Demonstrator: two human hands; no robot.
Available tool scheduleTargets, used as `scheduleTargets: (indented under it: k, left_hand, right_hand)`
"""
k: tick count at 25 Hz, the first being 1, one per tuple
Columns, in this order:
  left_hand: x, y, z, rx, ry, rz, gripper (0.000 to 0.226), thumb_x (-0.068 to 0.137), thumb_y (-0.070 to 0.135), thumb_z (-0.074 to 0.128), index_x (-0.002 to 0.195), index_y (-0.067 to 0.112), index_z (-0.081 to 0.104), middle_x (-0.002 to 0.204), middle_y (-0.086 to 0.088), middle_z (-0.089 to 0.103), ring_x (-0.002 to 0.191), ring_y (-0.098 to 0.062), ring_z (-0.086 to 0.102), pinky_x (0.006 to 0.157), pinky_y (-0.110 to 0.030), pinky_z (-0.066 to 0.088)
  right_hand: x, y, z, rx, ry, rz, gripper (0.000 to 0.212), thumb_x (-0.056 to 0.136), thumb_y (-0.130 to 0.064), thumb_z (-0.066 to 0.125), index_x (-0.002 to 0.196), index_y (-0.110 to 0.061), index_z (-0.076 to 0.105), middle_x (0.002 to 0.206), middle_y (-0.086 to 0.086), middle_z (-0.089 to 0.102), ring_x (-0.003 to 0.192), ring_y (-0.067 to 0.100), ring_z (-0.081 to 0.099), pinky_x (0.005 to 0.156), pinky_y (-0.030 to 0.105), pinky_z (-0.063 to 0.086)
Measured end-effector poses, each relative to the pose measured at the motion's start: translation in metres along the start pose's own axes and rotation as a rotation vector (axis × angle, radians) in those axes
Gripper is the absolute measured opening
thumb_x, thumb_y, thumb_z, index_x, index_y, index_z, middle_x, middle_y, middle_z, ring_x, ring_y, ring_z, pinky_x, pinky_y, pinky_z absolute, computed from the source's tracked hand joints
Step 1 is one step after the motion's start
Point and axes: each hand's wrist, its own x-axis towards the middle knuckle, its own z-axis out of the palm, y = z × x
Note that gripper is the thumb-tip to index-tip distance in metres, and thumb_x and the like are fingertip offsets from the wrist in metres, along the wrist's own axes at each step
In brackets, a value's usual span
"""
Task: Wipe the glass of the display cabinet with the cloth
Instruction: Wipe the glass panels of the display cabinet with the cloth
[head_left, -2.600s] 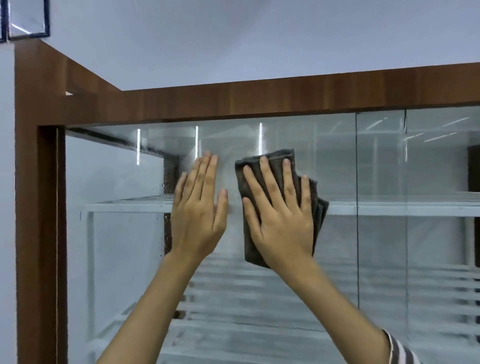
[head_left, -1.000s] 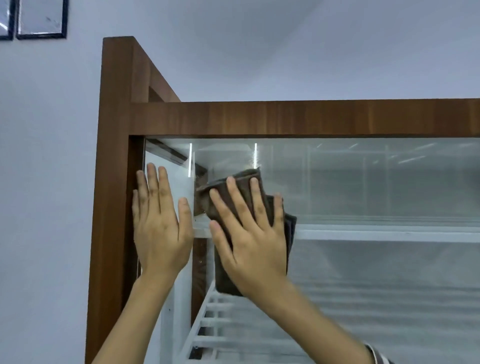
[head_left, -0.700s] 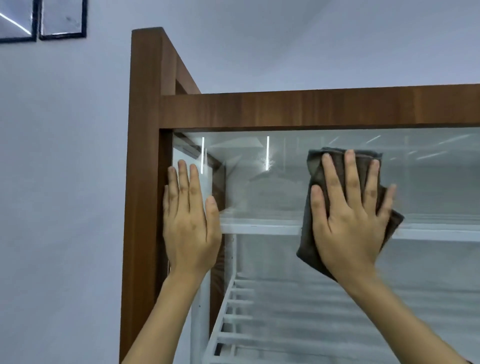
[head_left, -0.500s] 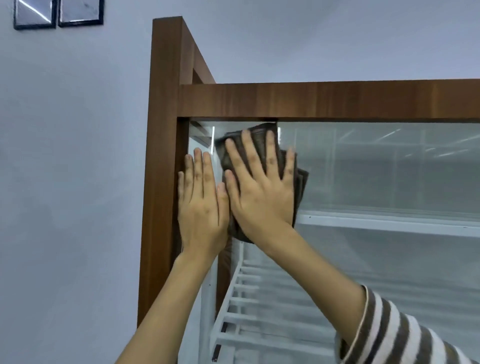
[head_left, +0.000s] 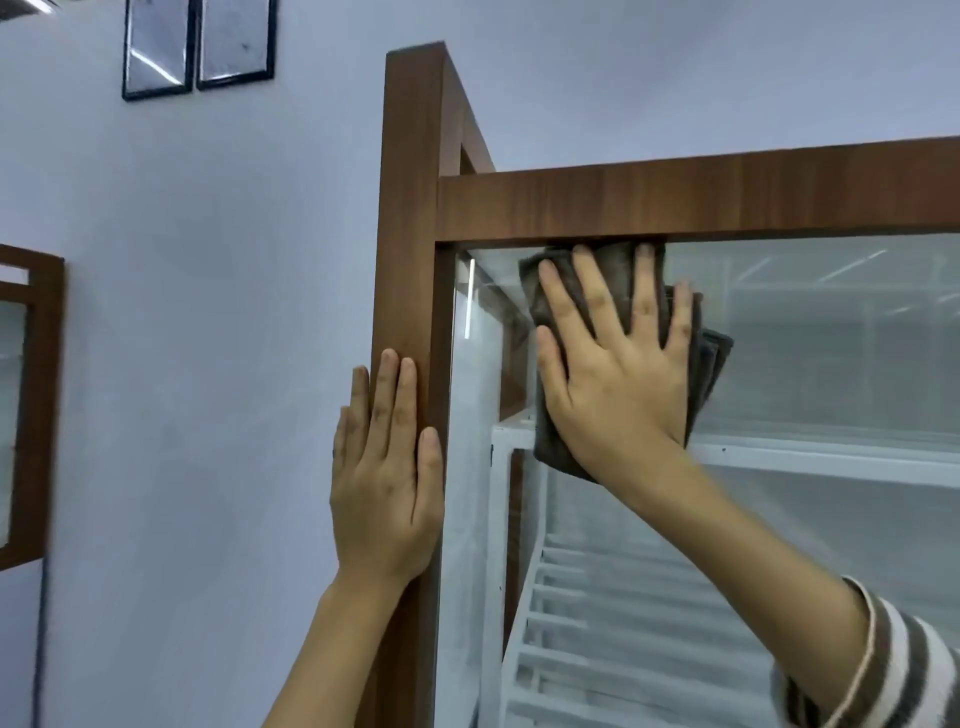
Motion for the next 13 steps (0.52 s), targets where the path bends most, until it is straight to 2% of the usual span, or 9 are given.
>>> scheduleTargets:
  k: [2, 5, 7, 8, 10, 13]
  left_hand:
    - [-0.001, -0.001, -0.002, -0.007, -0.008, -0.010, 0.053, 0.100, 0.035, 0.019, 0.151, 0.023, 0.012, 0.160, 0.006, 0.010, 0.148, -0.014, 0.004, 0.122, -0.035, 0.007]
    - [-0.001, -0.001, -0.004, -0.031, -0.031, -0.031, 0.053, 0.100, 0.040, 0.013, 0.151, 0.023, 0.012, 0.159, 0.006, 0.010, 0.148, -0.014, 0.003, 0.122, -0.038, 0.006]
    - [-0.002, -0.002, -0.005, -0.015, -0.043, -0.027, 0.056, 0.099, 0.046, 0.011, 0.151, 0.023, 0.014, 0.160, 0.005, 0.011, 0.148, -0.015, 0.003, 0.121, -0.039, 0.005]
    - [-0.002, -0.003, -0.005, 0.001, -0.047, -0.026, 0.057, 0.099, 0.047, 0.011, 0.151, 0.023, 0.014, 0.160, 0.004, 0.011, 0.148, -0.016, 0.003, 0.121, -0.040, 0.006]
    - [-0.002, -0.002, -0.003, 0.034, -0.042, -0.038, 0.057, 0.099, 0.048, 0.011, 0.151, 0.024, 0.015, 0.159, 0.003, 0.012, 0.148, -0.017, 0.004, 0.121, -0.043, 0.007]
    - [-0.016, 0.010, -0.001, 0.054, -0.024, -0.100, 0.057, 0.100, 0.044, 0.010, 0.151, 0.018, 0.015, 0.160, 0.001, 0.012, 0.148, -0.017, 0.004, 0.120, -0.045, 0.007]
  right_hand:
    - [-0.023, -0.015, 0.003, 0.021, -0.045, -0.104, 0.051, 0.102, -0.039, 0.031, 0.150, -0.024, 0.032, 0.158, 0.003, 0.029, 0.147, 0.035, 0.020, 0.117, 0.056, 0.012]
    - [-0.123, -0.022, -0.005, 0.022, -0.198, -0.427, 0.054, 0.101, -0.039, 0.036, 0.152, -0.026, 0.027, 0.160, 0.002, 0.022, 0.149, 0.033, 0.014, 0.117, 0.054, 0.014]
    - [-0.164, -0.006, -0.016, 0.015, -0.274, -0.622, 0.055, 0.100, -0.041, 0.037, 0.152, -0.030, 0.025, 0.160, -0.001, 0.023, 0.149, 0.029, 0.015, 0.117, 0.053, 0.016]
    - [-0.165, 0.008, -0.019, 0.023, -0.277, -0.646, 0.054, 0.100, -0.042, 0.037, 0.152, -0.031, 0.026, 0.159, -0.002, 0.024, 0.149, 0.027, 0.016, 0.116, 0.052, 0.018]
    - [-0.142, 0.033, -0.023, 0.012, -0.224, -0.518, 0.051, 0.101, -0.042, 0.037, 0.150, -0.033, 0.030, 0.158, -0.002, 0.028, 0.148, 0.026, 0.020, 0.116, 0.052, 0.019]
    - [-0.092, 0.039, -0.020, -0.013, -0.096, -0.137, 0.048, 0.104, -0.042, 0.033, 0.150, -0.032, 0.030, 0.158, 0.000, 0.027, 0.147, 0.029, 0.020, 0.117, 0.054, 0.015]
